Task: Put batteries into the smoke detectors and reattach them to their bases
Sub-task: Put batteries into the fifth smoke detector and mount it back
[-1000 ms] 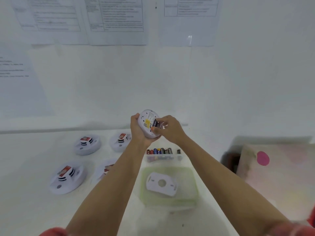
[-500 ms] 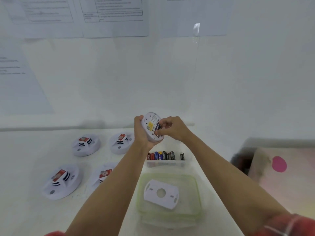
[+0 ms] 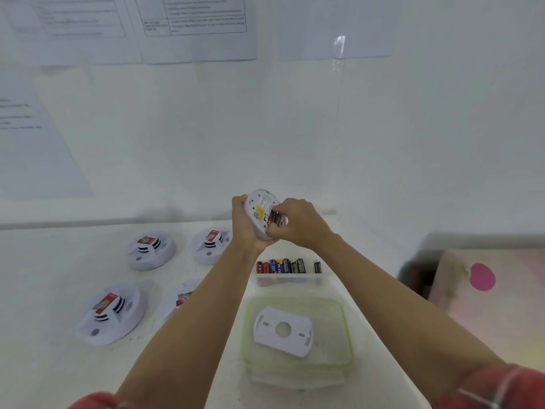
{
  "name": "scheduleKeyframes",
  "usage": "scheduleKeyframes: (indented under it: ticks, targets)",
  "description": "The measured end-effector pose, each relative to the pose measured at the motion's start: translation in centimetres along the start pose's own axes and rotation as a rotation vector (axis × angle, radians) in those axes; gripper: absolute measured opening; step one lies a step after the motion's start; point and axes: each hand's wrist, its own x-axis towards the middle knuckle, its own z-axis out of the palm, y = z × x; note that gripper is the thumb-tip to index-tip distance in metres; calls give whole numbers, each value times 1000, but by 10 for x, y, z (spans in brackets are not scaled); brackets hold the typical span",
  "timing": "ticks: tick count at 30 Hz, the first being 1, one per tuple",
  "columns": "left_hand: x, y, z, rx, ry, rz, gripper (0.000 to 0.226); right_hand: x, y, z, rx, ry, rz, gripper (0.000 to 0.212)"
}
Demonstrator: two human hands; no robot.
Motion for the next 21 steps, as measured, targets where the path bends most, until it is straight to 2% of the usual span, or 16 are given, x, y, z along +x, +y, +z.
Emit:
scheduleKeyframes:
  ticks: [6, 11, 15, 17, 19, 21]
  targets:
    - [-2, 1, 3, -29, -2, 34, 41, -9, -2, -4, 154, 68, -21, 28]
    - [-7, -4, 4, -14, -10, 42, 41, -10, -8, -6, 394, 77, 143, 18]
    - [-14, -8, -2, -23, -33, 19, 43, -11, -13, -9, 477, 0, 282, 23]
    - [-16, -7, -6, -18, -18, 26, 41, -13, -15, -12, 577, 27, 391, 25]
    - [-17, -4, -14, 9, 15, 42, 41, -14, -9, -13, 498, 13, 488, 28]
    - [-18, -2, -22, 3, 28, 50, 43, -19, -5, -12, 209, -129, 515, 28]
